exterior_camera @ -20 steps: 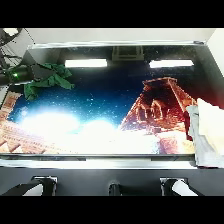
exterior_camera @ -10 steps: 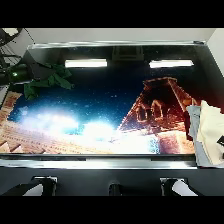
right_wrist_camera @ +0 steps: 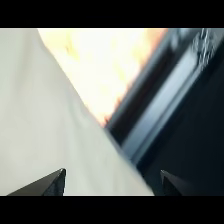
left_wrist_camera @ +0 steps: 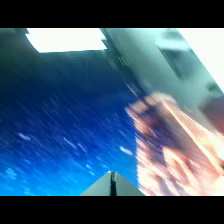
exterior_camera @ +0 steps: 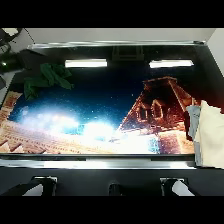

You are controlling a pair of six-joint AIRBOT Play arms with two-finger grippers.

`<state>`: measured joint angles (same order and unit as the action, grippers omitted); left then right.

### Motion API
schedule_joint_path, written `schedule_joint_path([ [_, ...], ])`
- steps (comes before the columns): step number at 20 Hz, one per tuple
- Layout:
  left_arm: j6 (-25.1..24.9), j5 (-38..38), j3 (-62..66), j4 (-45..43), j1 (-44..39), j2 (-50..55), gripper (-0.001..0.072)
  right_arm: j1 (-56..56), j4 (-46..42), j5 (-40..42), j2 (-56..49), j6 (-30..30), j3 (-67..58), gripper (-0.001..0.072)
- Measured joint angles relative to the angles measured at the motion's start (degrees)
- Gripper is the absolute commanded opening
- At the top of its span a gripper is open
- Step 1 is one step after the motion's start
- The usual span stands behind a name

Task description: Fold the shirts.

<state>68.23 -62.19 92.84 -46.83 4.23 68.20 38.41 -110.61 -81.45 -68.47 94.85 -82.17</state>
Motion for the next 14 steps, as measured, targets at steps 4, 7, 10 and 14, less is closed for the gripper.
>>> schedule_joint_path([
  [4, 10.5, 2.3, 9.3, -25.4, -4.2, 2.9, 0.0044, -15.8, 8.2, 18.3, 2.2, 2.3, -13.9, 0.0669],
  [7, 17.0, -3.5, 9.4, -38.9, -5.7, 5.9, 0.0577, -30.0, 13.9, 17.4, 0.0, 5.6, -16.8, 0.0502],
  [10, 21.1, -12.8, 0.6, -44.3, -6.3, 7.2, 0.0580, -41.6, 17.8, 6.5, -5.9, 7.8, -15.0, 0.0517],
  [14, 26.3, -15.7, -17.7, -45.7, -7.0, 1.9, 0.0579, -51.1, 21.1, -0.9, -12.4, 9.3, -9.8, 0.0516],
])
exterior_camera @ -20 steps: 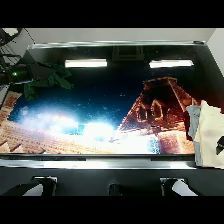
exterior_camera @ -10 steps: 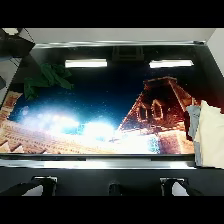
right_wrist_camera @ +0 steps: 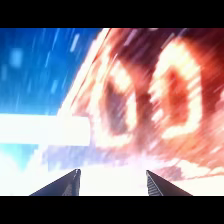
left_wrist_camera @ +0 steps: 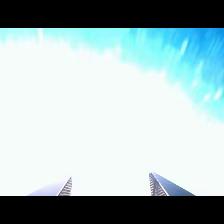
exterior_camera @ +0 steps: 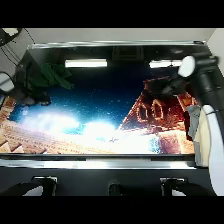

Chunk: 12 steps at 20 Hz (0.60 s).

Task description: Fold the shirts.

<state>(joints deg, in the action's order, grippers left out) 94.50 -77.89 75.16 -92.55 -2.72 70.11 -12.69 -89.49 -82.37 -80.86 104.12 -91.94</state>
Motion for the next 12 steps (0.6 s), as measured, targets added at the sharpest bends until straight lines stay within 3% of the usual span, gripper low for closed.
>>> schedule_joint_path([
  [4, 2.1, 1.4, -8.8, -0.3, -0.5, -4.4, 0.0579, -3.6, -0.3, -3.2, -2.4, 0.5, 2.2, 0.0515],
  [12, 3.0, 2.1, -11.9, -0.4, -0.7, -5.8, 0.0579, -4.9, -0.4, -5.6, -3.2, 0.7, 2.9, 0.0515],
])
